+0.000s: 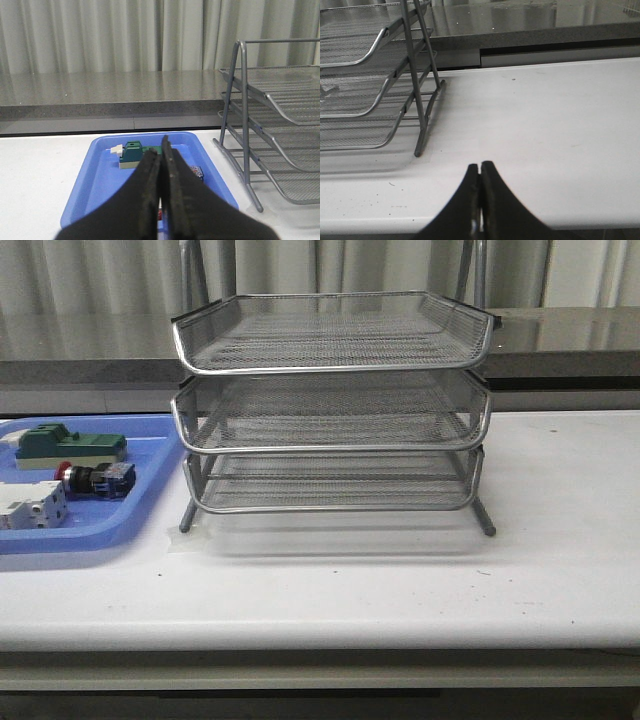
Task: Place button on rack with both arms
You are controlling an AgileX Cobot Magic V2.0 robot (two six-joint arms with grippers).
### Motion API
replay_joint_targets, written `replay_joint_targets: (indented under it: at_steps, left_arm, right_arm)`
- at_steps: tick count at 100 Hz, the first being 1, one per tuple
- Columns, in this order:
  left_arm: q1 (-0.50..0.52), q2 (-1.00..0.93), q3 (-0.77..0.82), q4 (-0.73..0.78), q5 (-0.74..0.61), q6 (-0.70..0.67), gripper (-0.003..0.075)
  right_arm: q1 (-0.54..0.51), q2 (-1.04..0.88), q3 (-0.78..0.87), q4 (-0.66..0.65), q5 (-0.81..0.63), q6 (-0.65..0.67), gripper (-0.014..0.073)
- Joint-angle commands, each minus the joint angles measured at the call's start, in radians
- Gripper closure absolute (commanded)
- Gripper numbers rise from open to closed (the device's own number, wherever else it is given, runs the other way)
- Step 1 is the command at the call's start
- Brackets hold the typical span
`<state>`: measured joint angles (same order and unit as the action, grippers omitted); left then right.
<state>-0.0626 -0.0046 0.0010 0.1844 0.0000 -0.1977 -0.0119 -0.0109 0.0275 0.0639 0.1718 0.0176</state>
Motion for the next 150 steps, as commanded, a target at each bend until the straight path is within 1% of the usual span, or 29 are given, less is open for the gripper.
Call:
replay_joint_targets:
  at_steps: [1, 24, 39, 45, 57, 72, 80, 93, 103, 109, 117, 144, 150]
  left_arm:
    - [-0.007, -0.032, 0.044, -0.001, -0.069, -0.013, 0.074]
    - [-0.007, -0.032, 0.044, -0.001, -0.069, -0.013, 0.074]
    - [-0.007, -0.032, 0.044, -0.001, -0.069, -0.013, 0.074]
    - [-0.007, -0.032, 0.044, -0.001, -0.069, -0.013, 0.074]
    - [-0.007, -0.032, 0.044, -0.001, -0.069, -0.013, 0.074]
    - [-0.007, -0.032, 0.044, -0.001, -0.069, -0.013, 0.074]
    - [-0.007, -0.032, 0.044, -0.001, -0.069, -0.013, 0.074]
    - [-0.007, -0.032, 0.044, -0.001, -0.069, -0.013, 0.074]
    - [-0.007, -0.032, 0.044, -0.001, -0.069, -0.013, 0.074]
    - [-0.007, -0.032, 0.044, -0.001, -0.069, -0.013, 0.074]
    - [-0.007, -0.032, 0.044, -0.001, -0.069, -0.013, 0.074]
    - [-0.007, -0.032, 0.044, -0.001, -0.069, -0.013, 0.074]
    - [-0.007, -0.032, 0.044, -0.001, -0.069, -0.013, 0.074]
  right_arm:
    - [0.0, -0.019, -0.017, -0.009, -0.086, -0.002, 0.0654]
    - [0.0, -0.019, -0.017, -0.009, -0.131, -0.002, 0.0654]
    - [0.0, -0.019, -0.017, 0.002, -0.223, -0.002, 0.0654]
    - [0.0, -0.019, -0.031, 0.023, -0.225, -0.002, 0.0654]
    - [0.0, -0.002, -0.106, 0.055, -0.094, -0.002, 0.0654]
    - [0.0, 0.087, -0.234, 0.083, 0.0, -0.002, 0.0654]
    - [0.0, 0.171, -0.335, 0.084, 0.095, -0.002, 0.0654]
    - [0.0, 0.328, -0.5, 0.086, 0.303, -0.002, 0.0654]
    - [0.0, 0.441, -0.601, 0.098, 0.413, -0.002, 0.0654]
    - [0.0, 0.496, -0.643, 0.136, 0.453, -0.002, 0.0654]
    - [0.0, 0.562, -0.672, 0.221, 0.461, -0.002, 0.0654]
    - [0.0, 0.71, -0.673, 0.52, 0.41, -0.005, 0.065]
    - [0.0, 0.743, -0.673, 0.586, 0.393, -0.041, 0.0629]
